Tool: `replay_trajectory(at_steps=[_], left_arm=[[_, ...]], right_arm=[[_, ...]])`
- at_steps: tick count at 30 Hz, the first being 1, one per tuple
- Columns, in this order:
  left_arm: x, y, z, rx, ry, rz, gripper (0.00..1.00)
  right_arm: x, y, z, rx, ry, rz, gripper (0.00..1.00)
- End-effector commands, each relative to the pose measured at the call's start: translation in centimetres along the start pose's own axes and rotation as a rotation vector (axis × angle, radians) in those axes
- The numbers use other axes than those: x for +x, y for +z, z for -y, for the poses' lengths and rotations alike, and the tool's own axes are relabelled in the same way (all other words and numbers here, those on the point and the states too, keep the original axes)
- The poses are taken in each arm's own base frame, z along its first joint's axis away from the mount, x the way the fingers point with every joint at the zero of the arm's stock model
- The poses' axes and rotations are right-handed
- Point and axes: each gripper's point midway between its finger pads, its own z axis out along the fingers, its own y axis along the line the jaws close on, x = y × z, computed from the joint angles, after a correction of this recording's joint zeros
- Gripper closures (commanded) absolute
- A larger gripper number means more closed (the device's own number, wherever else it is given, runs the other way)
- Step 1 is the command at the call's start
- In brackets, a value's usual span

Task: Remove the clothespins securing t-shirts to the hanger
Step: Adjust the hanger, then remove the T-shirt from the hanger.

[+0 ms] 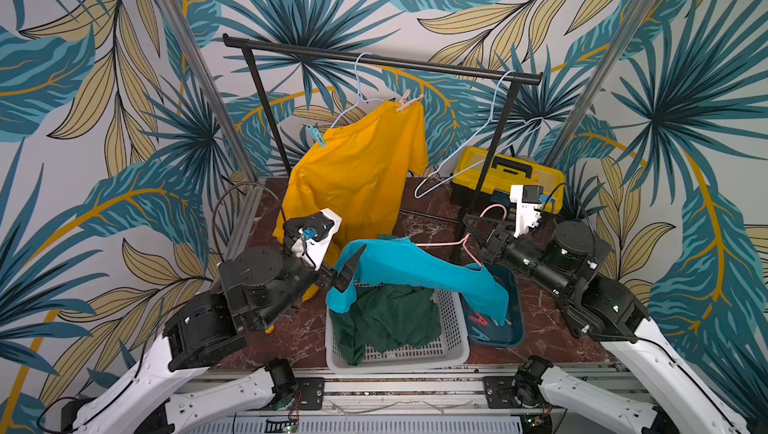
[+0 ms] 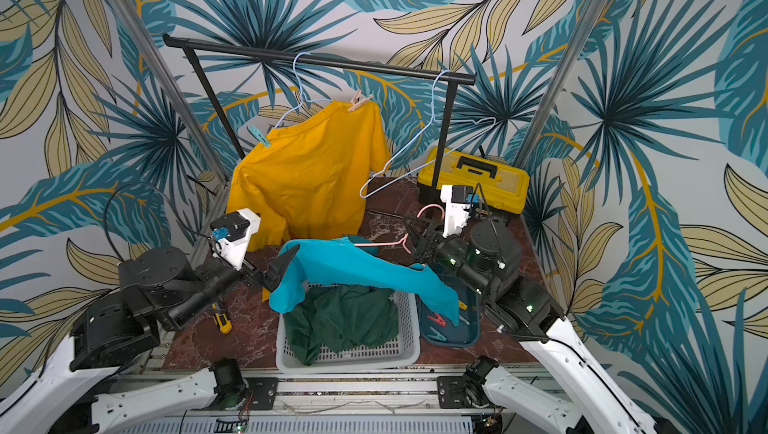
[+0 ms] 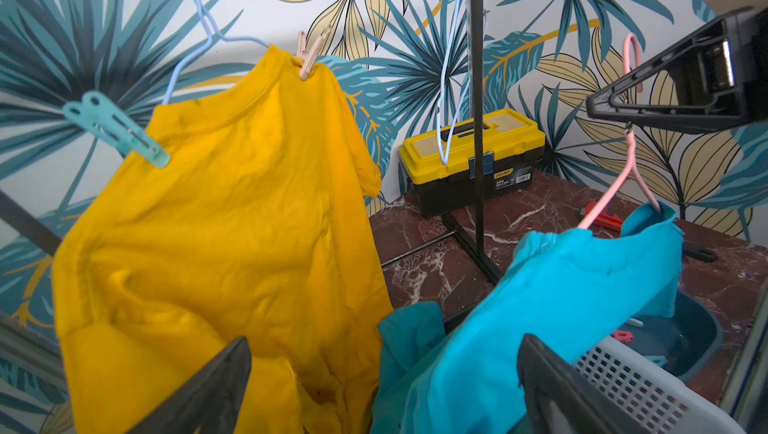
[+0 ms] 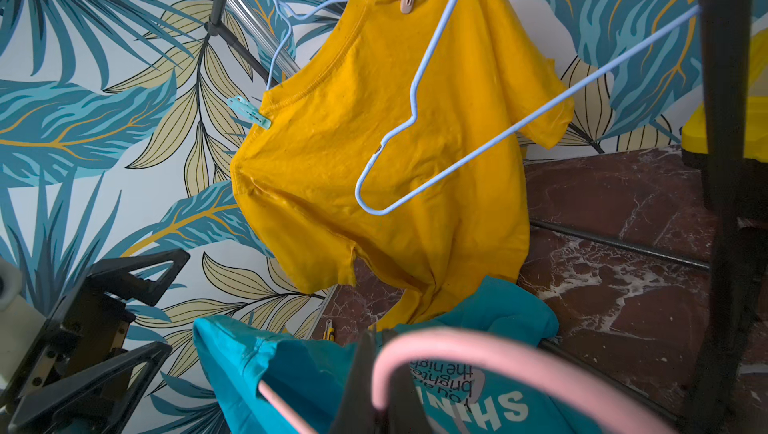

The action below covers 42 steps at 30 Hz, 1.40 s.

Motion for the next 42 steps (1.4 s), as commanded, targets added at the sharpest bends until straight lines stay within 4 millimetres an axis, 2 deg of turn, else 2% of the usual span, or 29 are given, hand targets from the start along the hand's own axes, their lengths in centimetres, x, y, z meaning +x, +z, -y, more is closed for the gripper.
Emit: replay_trajectory(at_steps=[1, 4, 7, 11, 18, 23, 25, 29, 30, 34, 38, 42], left_arm=[[3.1, -0.6, 0.0, 0.008, -0.074, -0.101, 0.00], [4.0, -1.2, 0.5, 0.042, -0.110, -0.104, 0.01], [4.3, -1.4, 2.1, 0.136, -0.118, -0.109, 0.00], [5.4, -0.4, 3.5, 0.183, -0.115, -0.158, 0.00], [7.5, 1.4, 3.6, 0.137, -0.094, -0.233, 0.18], [7.8, 2.3, 2.6, 0.061, -0.086, -0.253, 0.46], [7.5, 2.3, 2.3, 0.040, -0.083, -0.247, 0.52], [6.5, 2.0, 1.1, -0.014, -0.087, -0.218, 0.92], [6.1, 1.9, 0.8, -0.025, -0.092, -0.206, 0.99], [4.4, 1.0, -0.6, -0.077, -0.127, -0.147, 1.00], [3.1, -0.3, -2.3, -0.141, -0.160, -0.078, 1.00], [2.5, -1.6, -4.3, -0.235, -0.172, -0.039, 1.00]], right_arm=[[-0.4, -0.6, 0.4, 0.019, 0.009, 0.033, 0.95], [-0.8, -0.8, 0.1, 0.011, 0.010, 0.040, 0.95], [-1.2, -0.8, -0.4, -0.002, 0.014, 0.040, 0.95], [-1.2, -1.0, -0.3, -0.005, 0.023, 0.048, 0.94], [-1.4, -1.2, -0.4, -0.009, 0.017, 0.053, 0.95], [-1.1, -0.8, -0.5, -0.011, 0.014, 0.040, 0.95], [-1.0, -0.8, -0.4, -0.008, 0.014, 0.035, 0.95], [-0.7, -0.9, -0.1, 0.001, 0.002, 0.030, 0.94], [-0.5, -0.9, 0.0, 0.001, -0.003, 0.027, 0.95], [0.0, -1.1, 1.2, 0.059, -0.020, 0.013, 0.96], [0.7, -1.6, 3.4, 0.162, -0.030, 0.005, 1.00], [1.2, -2.6, 5.2, 0.243, -0.042, 0.011, 1.00]])
